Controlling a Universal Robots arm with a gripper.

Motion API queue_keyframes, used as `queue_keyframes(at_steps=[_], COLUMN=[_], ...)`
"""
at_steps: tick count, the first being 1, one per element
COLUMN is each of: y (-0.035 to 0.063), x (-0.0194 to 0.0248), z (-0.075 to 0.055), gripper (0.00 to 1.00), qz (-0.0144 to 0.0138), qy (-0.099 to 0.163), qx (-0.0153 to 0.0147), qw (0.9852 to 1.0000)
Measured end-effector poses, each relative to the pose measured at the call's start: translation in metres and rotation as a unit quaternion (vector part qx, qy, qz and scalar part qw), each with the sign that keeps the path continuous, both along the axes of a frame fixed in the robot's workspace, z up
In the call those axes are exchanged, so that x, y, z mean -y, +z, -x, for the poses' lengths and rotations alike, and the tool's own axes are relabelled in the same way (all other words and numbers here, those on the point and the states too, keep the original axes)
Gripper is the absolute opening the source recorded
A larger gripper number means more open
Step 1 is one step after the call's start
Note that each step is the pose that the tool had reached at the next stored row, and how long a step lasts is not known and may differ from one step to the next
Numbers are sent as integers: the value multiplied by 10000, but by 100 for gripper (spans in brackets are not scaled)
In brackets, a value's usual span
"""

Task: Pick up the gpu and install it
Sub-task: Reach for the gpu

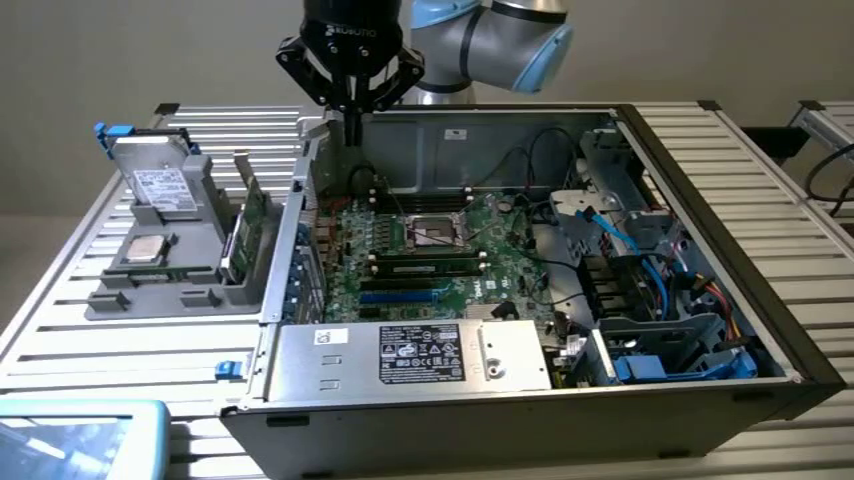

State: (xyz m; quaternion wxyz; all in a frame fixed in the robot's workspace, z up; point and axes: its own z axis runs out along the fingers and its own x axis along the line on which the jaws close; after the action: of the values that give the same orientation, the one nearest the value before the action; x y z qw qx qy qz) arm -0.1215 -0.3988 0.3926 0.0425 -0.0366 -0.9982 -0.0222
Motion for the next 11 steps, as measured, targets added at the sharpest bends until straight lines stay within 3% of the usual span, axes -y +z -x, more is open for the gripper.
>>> queue_keyframes(at_steps=[3, 11], y=[0, -9], x=[0, 0], z=[56, 407], gripper=[12, 12], qz=[0, 1], qy=[0, -1], qx=[6, 99], qw=[10000, 10000])
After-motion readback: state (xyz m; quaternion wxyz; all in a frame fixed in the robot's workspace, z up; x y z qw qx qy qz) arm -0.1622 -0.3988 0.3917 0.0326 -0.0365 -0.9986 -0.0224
